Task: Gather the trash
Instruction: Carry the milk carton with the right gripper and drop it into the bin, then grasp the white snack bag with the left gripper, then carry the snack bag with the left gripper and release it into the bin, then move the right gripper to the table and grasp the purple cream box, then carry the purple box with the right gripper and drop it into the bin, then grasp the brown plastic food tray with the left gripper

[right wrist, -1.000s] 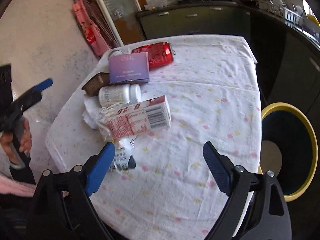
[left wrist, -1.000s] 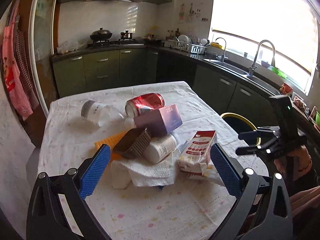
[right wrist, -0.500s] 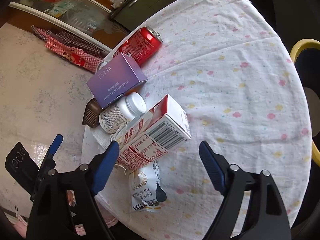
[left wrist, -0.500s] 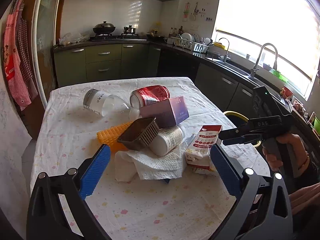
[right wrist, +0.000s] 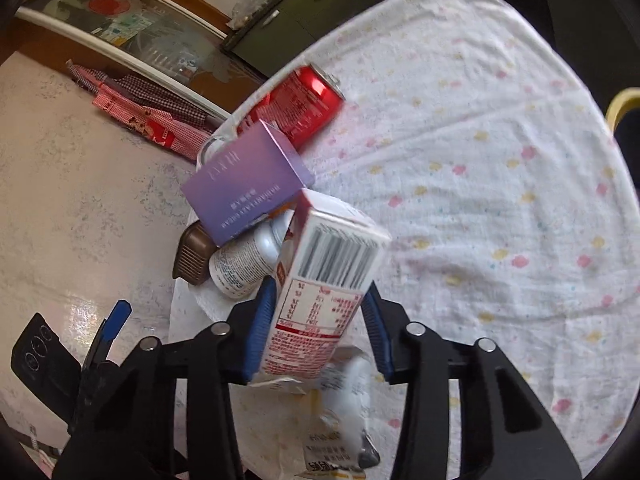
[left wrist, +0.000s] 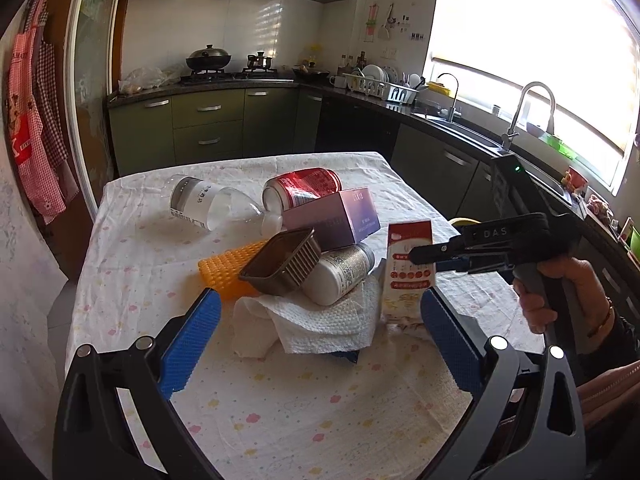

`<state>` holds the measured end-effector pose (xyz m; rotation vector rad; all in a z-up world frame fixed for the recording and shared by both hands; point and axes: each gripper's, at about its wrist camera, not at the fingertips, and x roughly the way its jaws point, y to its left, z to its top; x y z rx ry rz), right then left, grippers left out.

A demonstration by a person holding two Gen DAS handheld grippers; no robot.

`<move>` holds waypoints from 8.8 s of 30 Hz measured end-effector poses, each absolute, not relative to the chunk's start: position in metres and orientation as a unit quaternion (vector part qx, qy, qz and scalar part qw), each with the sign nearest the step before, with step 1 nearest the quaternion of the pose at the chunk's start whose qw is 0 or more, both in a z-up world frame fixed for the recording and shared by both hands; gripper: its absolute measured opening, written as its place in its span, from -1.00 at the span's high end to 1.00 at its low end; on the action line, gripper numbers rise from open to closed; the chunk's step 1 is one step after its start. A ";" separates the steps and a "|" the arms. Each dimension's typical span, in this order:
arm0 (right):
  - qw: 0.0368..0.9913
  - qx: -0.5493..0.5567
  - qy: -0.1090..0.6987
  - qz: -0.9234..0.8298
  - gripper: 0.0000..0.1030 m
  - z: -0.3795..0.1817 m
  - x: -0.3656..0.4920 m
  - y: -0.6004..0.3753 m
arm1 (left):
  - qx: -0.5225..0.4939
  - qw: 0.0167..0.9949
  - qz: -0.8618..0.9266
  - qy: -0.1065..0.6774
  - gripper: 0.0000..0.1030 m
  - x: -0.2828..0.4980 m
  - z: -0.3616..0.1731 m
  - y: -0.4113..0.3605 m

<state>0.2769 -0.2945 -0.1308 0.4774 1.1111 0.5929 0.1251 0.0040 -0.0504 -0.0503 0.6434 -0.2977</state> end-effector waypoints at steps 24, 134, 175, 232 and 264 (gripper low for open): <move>0.933 0.093 0.347 -0.023 0.33 -0.083 0.242 -0.475 | 0.000 0.936 -0.164 0.313 -0.91 0.124 -0.046 -0.020; 0.921 0.213 0.314 -0.086 -0.36 -0.139 0.148 -0.576 | 0.171 0.827 -0.359 0.397 -0.69 0.265 -0.064 -0.366; 0.845 -0.007 0.426 0.324 -0.82 -0.111 0.335 -0.209 | -0.036 0.931 -0.115 0.346 -0.91 0.129 -0.080 0.035; 0.925 0.121 0.351 -0.078 -0.59 -0.148 0.251 -0.501 | 0.058 0.918 -0.155 0.360 -0.91 0.158 -0.089 -0.024; 0.925 0.107 0.363 -0.034 -0.60 -0.145 0.249 -0.463 | 0.024 0.888 -0.254 0.382 0.90 0.220 -0.088 -0.013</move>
